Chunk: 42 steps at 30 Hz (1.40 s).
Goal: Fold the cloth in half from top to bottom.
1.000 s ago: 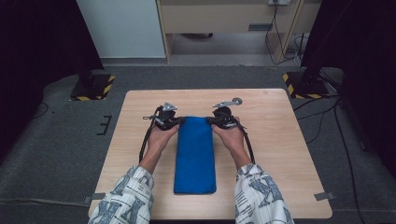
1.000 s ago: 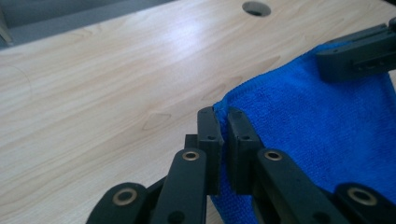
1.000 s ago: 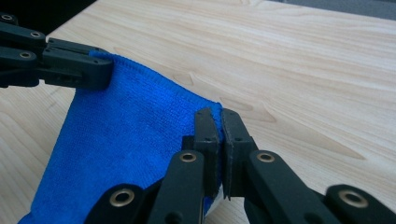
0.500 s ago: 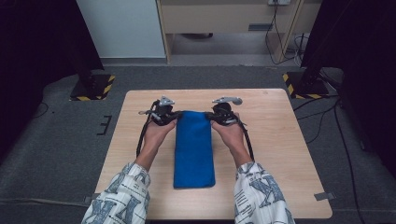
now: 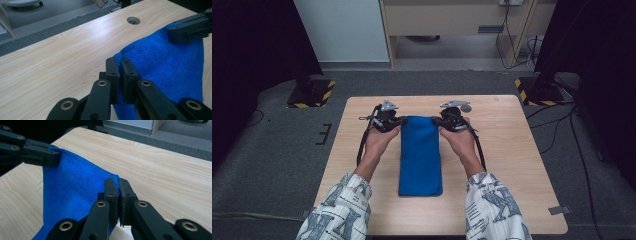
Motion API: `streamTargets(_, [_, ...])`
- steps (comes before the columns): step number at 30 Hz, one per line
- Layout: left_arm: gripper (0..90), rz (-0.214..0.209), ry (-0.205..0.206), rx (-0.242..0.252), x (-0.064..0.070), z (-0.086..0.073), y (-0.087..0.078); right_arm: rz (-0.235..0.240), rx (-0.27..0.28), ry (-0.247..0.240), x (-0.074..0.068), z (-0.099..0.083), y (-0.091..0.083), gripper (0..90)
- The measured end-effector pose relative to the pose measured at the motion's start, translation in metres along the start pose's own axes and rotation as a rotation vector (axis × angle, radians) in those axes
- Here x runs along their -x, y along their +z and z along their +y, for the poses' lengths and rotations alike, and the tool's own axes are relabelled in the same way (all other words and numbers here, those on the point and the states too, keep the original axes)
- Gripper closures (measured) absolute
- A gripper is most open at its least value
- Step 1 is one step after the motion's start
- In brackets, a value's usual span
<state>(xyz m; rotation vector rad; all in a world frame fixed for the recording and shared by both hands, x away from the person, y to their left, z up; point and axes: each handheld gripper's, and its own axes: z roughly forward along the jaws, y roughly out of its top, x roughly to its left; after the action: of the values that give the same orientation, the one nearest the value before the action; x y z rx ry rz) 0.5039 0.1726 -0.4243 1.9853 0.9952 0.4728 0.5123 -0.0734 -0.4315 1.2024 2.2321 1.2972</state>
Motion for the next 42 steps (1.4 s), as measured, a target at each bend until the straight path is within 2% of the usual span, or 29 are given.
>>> streamTargets(3, [85.9,-0.001,0.024,-0.008,0.003,-0.001,-0.002,0.000,-0.006,-0.007,-0.001,-0.004,0.000,87.2])
streamTargets(10, [85.9,-0.004,0.027,-0.005,0.009,-0.010,-0.004,0.010,-0.006,-0.011,-0.004,-0.016,-0.002,87.2])
streamTargets(19, [85.9,-0.017,0.059,-0.010,0.018,-0.021,-0.011,0.026,0.006,-0.013,-0.009,-0.030,-0.009,87.1])
streamTargets(29, [85.7,-0.048,0.069,-0.001,0.023,-0.034,-0.020,0.051,0.012,-0.033,-0.016,-0.044,-0.015,87.0])
streamTargets(42, [85.5,-0.083,0.061,0.008,0.029,-0.048,-0.030,0.082,0.009,-0.054,-0.024,-0.059,-0.021,86.9])
